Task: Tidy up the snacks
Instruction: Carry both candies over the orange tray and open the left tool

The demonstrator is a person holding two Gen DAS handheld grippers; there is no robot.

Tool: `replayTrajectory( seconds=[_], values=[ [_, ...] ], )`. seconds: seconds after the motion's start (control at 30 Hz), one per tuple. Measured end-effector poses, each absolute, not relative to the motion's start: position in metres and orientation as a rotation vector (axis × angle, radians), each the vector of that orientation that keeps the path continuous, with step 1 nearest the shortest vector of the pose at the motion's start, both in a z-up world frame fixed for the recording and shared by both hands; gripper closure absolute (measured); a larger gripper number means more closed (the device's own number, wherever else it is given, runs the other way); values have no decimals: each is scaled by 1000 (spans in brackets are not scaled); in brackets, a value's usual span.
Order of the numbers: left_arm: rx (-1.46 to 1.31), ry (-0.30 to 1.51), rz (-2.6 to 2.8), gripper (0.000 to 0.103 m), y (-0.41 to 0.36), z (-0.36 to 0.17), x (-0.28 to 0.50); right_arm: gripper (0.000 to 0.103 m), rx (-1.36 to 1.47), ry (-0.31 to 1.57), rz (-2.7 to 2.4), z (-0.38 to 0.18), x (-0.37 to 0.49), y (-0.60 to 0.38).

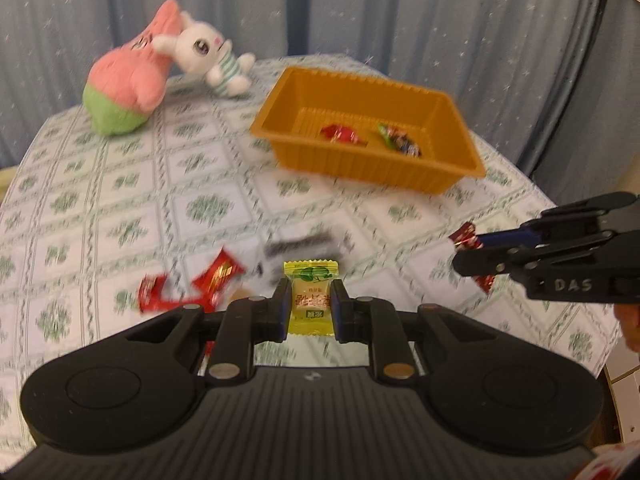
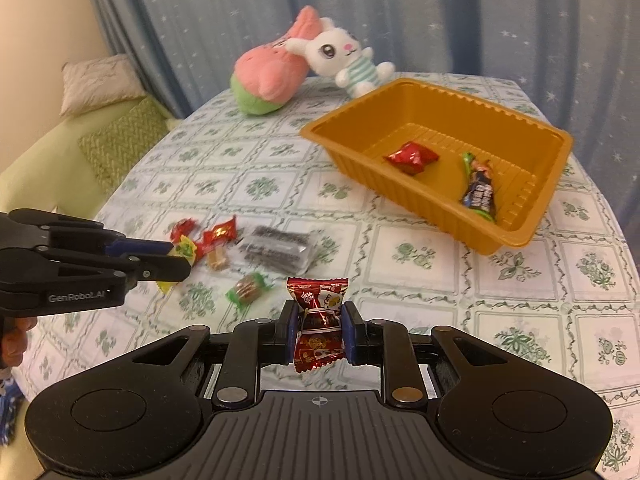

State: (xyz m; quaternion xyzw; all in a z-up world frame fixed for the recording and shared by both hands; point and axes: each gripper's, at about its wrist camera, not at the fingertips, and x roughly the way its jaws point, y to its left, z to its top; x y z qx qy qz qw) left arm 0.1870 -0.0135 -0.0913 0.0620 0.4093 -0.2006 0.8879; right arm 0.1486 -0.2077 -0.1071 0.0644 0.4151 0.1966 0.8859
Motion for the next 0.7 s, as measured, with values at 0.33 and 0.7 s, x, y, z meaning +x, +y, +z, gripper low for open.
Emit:
replayTrajectory(
  seconds=[0.33, 0.7],
  values=[
    [145, 798, -451, 85, -42, -74, 238, 80, 203, 826, 306, -90, 189, -229],
    [185, 759, -463, 85, -82, -67, 317, 80, 247, 787, 201, -83, 255, -251]
  ],
)
